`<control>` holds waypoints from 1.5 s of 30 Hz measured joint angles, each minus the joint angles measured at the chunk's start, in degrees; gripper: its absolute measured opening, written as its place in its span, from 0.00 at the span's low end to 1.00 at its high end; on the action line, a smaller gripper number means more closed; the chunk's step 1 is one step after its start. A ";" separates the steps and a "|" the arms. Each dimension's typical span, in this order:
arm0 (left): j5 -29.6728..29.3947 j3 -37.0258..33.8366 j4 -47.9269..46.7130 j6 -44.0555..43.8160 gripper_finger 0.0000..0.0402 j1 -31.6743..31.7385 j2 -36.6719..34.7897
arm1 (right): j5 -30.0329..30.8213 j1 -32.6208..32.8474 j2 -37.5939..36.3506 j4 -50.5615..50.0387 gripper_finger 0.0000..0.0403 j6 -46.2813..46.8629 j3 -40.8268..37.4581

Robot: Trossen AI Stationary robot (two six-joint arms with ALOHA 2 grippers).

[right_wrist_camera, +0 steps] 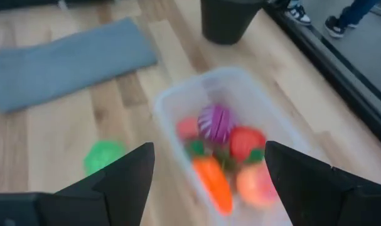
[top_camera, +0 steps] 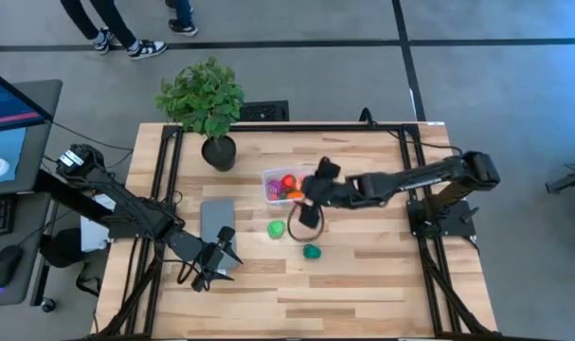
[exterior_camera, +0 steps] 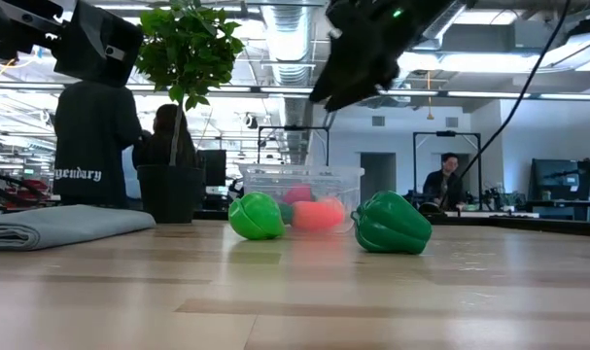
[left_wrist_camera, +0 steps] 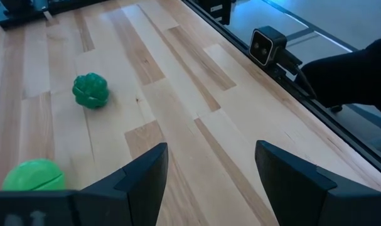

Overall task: Pick and placing Produce into tupperware
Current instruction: Put the bell pepper into the transparent container

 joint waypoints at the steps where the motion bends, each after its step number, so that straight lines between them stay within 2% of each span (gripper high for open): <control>1: -0.01 0.00 -0.20 0.00 0.57 0.00 0.00 | 1.08 1.48 -0.33 -2.07 0.81 0.91 0.00; 7: -0.51 0.00 -0.71 0.00 0.57 0.00 0.00 | 8.80 10.97 -0.68 -10.98 0.80 8.72 -0.02; 14: -0.71 0.00 -0.71 0.00 0.57 0.00 0.00 | 18.94 22.03 -0.07 -15.75 0.79 19.41 -0.33; 20: -1.07 0.00 -0.69 -0.46 0.57 0.00 0.00 | 26.18 30.64 -0.07 -15.43 0.79 32.78 -5.62; 25: -1.12 0.00 -0.63 -0.46 0.57 -0.01 0.00 | 31.60 35.98 -0.07 -9.02 0.79 40.55 -11.12; 32: -2.71 0.00 0.10 -0.46 0.57 0.00 0.00 | 33.39 38.27 0.53 9.62 0.79 38.43 -20.11; 35: -2.78 0.00 0.46 -0.88 0.57 -0.02 0.00 | 33.39 38.23 0.56 14.70 0.79 37.34 -22.59; 45: -2.97 0.00 0.42 -1.84 0.57 0.00 0.00 | 32.83 35.73 8.77 22.23 0.79 35.79 -24.94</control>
